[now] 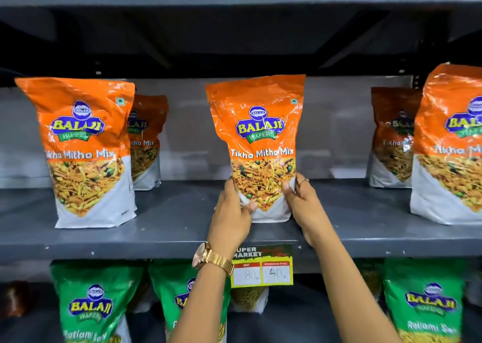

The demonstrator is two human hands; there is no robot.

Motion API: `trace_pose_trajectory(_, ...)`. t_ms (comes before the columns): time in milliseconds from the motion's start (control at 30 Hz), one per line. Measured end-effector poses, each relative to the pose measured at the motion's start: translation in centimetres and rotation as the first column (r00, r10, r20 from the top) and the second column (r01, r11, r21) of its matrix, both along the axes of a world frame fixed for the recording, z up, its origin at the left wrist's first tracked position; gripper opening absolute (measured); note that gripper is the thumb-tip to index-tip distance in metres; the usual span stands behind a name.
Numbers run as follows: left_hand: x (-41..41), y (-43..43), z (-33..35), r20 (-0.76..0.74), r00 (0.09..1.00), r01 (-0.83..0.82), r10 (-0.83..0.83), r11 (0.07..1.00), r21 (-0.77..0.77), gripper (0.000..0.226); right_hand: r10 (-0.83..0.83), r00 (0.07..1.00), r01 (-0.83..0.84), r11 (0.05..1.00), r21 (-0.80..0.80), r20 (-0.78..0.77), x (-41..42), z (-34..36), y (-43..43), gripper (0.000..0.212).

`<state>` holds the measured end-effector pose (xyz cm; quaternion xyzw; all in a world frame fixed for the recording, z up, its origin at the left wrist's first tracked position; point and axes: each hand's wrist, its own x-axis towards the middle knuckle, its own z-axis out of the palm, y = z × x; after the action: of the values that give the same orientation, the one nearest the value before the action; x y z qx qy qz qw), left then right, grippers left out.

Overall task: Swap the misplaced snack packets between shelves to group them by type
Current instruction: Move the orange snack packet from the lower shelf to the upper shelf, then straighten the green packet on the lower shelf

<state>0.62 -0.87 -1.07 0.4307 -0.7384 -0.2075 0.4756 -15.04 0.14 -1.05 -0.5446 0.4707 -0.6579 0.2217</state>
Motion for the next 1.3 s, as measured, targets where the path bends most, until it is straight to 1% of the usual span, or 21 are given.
trace_pose_trajectory(100,0.1,-0.1,0.0,0.053,0.999,-0.001,-0.001,0.999,0.039,0.058,-0.095,0.993,0.094,0.996,-0.008,-0.069,0.3,-0.2,0.3,0.032)
trace_pose_trajectory(233,-0.2,-0.2,0.0,0.094,0.994,-0.059,0.056,0.998,0.032,0.058,-0.21,0.966,0.211,0.977,-0.009,-0.152,0.8,-0.2,0.6,0.035)
trace_pose_trajectory(367,-0.5,-0.2,-0.2,0.11,0.988,-0.108,0.106,0.994,0.011,0.056,-0.229,0.954,0.241,0.97,0.038,-0.193,1.1,-0.1,1.0,0.04)
trace_pose_trajectory(433,-0.5,0.3,-0.2,0.095,0.987,-0.126,0.127,0.992,-0.017,0.058,-0.241,0.948,0.256,0.966,0.046,-0.209,1.2,0.1,1.0,0.051)
trace_pose_trajectory(500,-0.2,1.6,-0.4,-0.017,0.991,-0.134,0.133,0.985,-0.112,0.061,-0.325,0.926,0.33,0.944,-0.009,-0.192,1.6,0.2,1.6,0.068)
trace_pose_trajectory(533,0.2,2.5,-0.8,-0.144,0.986,-0.113,0.088,0.977,-0.183,0.058,-0.368,0.921,0.36,0.93,-0.08,-0.127,2.0,-0.1,2.4,0.07)
trace_pose_trajectory(567,0.6,3.6,-1.3,-0.3,0.954,-0.094,0.014,0.962,-0.255,0.052,-0.388,0.921,0.377,0.908,-0.183,-0.029,2.5,-0.3,3.4,0.066)
trace_pose_trajectory(633,1.7,6.0,-3.7,-0.548,0.833,-0.128,-0.082,0.934,-0.334,0.036,-0.354,0.913,0.406,0.835,-0.371,0.203,4.4,-2.2,6.2,0.049)
trace_pose_trajectory(667,2.4,6.9,-5.6,-0.607,0.791,-0.179,-0.071,0.923,-0.341,0.031,-0.343,0.898,0.435,0.779,-0.452,0.274,5.5,-4.2,7.5,0.041)
trace_pose_trajectory(700,3.1,7.9,-7.9,-0.633,0.773,-0.226,-0.04,0.915,-0.335,0.028,-0.352,0.889,0.457,0.723,-0.518,0.293,6.8,-6.5,8.7,0.035)
trace_pose_trajectory(733,3.8,8.4,-10.3,-0.642,0.767,-0.259,-0.008,0.911,-0.321,0.028,-0.368,0.891,0.454,0.688,-0.567,0.267,8.0,-8.8,9.7,0.033)
trace_pose_trajectory(767,4.7,8.7,-12.9,-0.642,0.766,-0.277,0.033,0.918,-0.283,0.03,-0.372,0.902,0.426,0.686,-0.59,0.219,9.1,-11.4,10.3,0.033)
trace_pose_trajectory(800,5.5,8.5,-15.3,-0.637,0.767,-0.279,0.076,0.934,-0.224,0.032,-0.362,0.915,0.396,0.715,-0.576,0.179,10.1,-13.7,10.4,0.033)
trace_pose_trajectory(833,6.4,8.2,-17.5,-0.623,0.772,-0.278,0.128,0.949,-0.15,0.034,-0.334,0.929,0.369,0.778,-0.508,0.163,10.9,-15.8,10.3,0.03)
trace_pose_trajectory(900,8.3,7.1,-21.2,-0.539,0.812,-0.27,0.223,0.963,-0.008,0.036,-0.282,0.943,0.322,0.906,-0.275,0.174,11.8,-19.5,9.1,0.023)
trace_pose_trajectory(967,10.3,5.5,-24.2,-0.368,0.878,-0.277,0.305,0.952,0.126,0.043,-0.248,0.96,0.248,0.969,0.02,0.126,12.2,-22.7,7.1,0.027)
trace_pose_trajectory(1033,11.8,3.7,-26.2,-0.188,0.927,-0.262,0.324,0.919,0.296,0.055,-0.144,0.983,0.1,0.94,0.325,0.113,12.0,-25.7,4.5,0.046)
trace_pose_trajectory(1100,12.5,1.7,-27.6,-0.089,0.961,-0.192,0.26,0.867,0.46,0.068,-0.02,0.99,-0.06,0.841,0.537,0.141,11.9,-27.5,2.2,0.068)
trace_pose_trajectory(1167,13.0,0.3,-28.8,-0.07,0.98,-0.122,0.184,0.849,0.514,0.073,0.103,0.98,-0.186,0.779,0.598,0.171,12.1,-28.7,0.6,0.073)
trace_pose_trajectory(1233,13.3,-0.7,-29.3,-0.088,0.982,-0.097,0.167,0.845,0.526,0.063,0.207,0.951,-0.302,0.79,0.534,0.23,12.4,-29.3,-0.5,0.056)
trace_pose_trajectory(1300,13.4,-1.3,-29.7,-0.133,0.969,-0.108,0.207,0.842,0.528,0.05,0.229,0.943,-0.321,0.82,0.474,0.243,12.5,-29.4,-0.8,0.038)
